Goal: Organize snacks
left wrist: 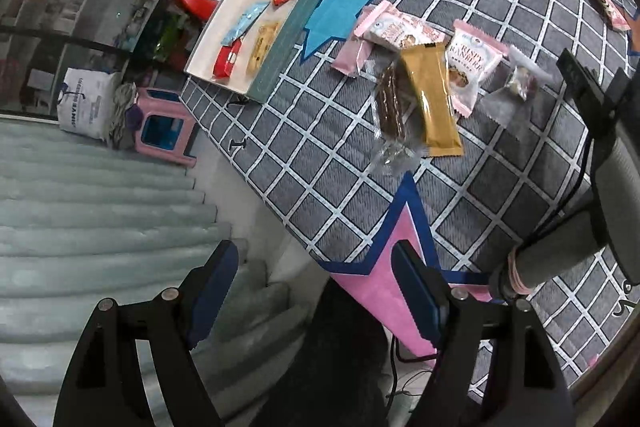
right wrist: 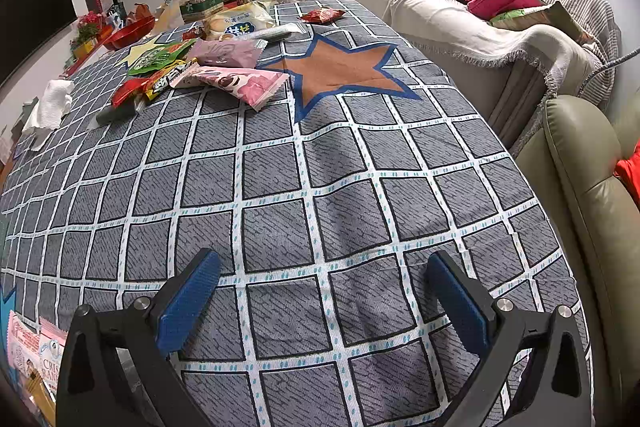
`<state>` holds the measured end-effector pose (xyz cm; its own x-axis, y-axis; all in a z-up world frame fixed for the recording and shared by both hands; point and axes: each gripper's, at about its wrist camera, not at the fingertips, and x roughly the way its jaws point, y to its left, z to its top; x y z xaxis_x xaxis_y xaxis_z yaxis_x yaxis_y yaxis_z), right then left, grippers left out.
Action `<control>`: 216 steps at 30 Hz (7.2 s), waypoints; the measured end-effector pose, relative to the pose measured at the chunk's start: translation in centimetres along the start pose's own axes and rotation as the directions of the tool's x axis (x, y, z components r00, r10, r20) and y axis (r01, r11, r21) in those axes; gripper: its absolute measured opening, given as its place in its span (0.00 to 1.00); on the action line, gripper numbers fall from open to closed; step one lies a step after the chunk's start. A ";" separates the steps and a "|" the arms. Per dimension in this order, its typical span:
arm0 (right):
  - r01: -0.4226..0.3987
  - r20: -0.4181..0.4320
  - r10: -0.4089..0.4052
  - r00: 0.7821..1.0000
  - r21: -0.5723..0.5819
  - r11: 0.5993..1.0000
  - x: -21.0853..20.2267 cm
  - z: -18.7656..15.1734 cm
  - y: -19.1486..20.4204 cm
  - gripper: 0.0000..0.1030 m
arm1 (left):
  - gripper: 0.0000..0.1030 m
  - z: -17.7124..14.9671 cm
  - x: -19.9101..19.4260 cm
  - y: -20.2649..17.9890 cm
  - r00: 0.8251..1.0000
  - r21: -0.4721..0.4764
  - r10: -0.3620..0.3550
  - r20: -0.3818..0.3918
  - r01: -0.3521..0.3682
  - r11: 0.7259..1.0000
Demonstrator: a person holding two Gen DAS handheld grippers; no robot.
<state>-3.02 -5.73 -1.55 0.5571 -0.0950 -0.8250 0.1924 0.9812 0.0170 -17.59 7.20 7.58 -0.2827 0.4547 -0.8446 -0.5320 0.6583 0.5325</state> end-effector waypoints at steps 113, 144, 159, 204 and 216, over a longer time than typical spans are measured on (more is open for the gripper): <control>-0.242 -0.607 0.146 0.781 -0.080 0.967 -1.7 2.5 -0.7 1.00 | 0.84 20.2 4.8 -7.0 0.809 0.754 -0.581 0.091 0.324 0.571; -0.406 -0.612 0.251 0.750 -0.125 0.905 -9.3 6.1 2.2 0.28 | 0.42 22.4 0.3 -2.9 0.724 0.636 -0.687 0.058 0.504 0.585; -0.504 -0.568 0.326 0.756 -0.186 0.843 -16.8 3.6 -0.4 0.28 | 0.42 11.0 0.1 14.5 0.729 0.430 -0.656 0.196 0.537 0.726; -0.322 -0.694 0.142 0.706 -0.136 0.937 -12.4 -2.4 22.2 0.99 | 0.72 24.7 13.9 18.3 0.761 0.625 -0.644 -0.078 0.541 0.563; -0.058 -0.729 0.031 0.684 -0.012 0.998 -8.6 -3.1 7.7 0.99 | 0.75 21.1 8.6 9.5 0.749 0.685 -0.646 -0.148 0.549 0.479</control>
<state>-8.86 3.20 3.90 -0.2020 0.0880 -0.9754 0.1505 0.9869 0.0579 -8.23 29.95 6.57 0.0145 -0.1737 -0.9847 0.1364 0.9759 -0.1702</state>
